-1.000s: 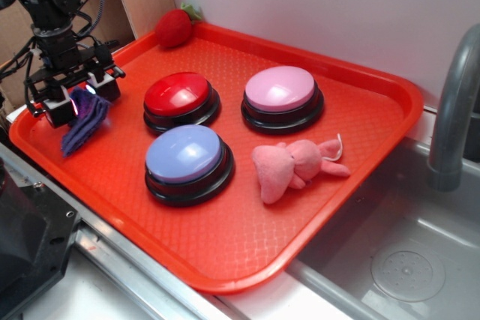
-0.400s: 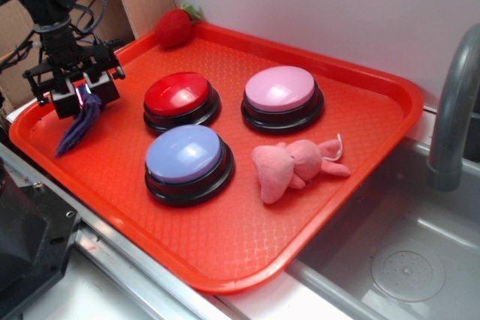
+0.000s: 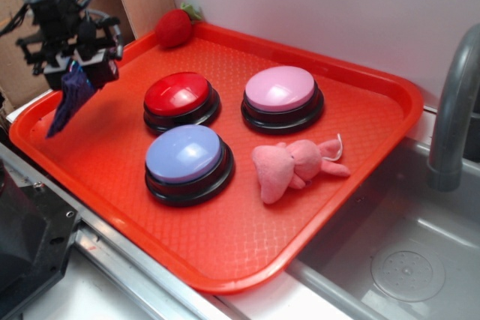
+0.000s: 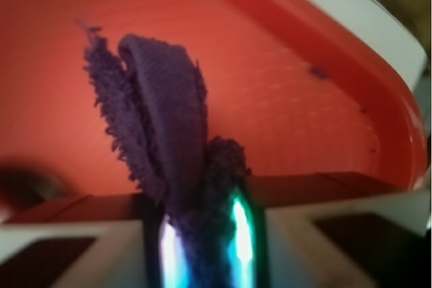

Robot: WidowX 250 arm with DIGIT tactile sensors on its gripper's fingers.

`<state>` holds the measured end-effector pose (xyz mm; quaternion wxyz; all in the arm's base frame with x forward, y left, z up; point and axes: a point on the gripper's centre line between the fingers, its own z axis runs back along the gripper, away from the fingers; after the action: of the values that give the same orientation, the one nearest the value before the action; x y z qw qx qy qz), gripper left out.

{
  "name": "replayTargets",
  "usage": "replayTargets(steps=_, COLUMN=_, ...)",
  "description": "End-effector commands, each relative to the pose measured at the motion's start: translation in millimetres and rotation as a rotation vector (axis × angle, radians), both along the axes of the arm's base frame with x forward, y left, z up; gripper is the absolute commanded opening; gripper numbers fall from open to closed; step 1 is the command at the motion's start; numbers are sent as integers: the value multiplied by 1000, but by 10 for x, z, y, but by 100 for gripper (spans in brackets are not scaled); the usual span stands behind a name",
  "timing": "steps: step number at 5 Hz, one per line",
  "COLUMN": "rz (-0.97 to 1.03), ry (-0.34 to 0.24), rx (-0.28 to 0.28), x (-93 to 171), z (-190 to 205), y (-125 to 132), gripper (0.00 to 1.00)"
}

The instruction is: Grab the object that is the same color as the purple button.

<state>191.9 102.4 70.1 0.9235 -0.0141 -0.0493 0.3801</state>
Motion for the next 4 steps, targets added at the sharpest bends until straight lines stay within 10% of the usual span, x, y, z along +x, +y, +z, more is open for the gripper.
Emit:
replayTargets(steps=1, rz=-518, ry=-74, rx=35, x=-33, z=569, y=-420, gripper=0)
replayTargets(steps=4, rz=-781, ry=-108, rx=21, x=-255, z=671, y=-938, gripper=0)
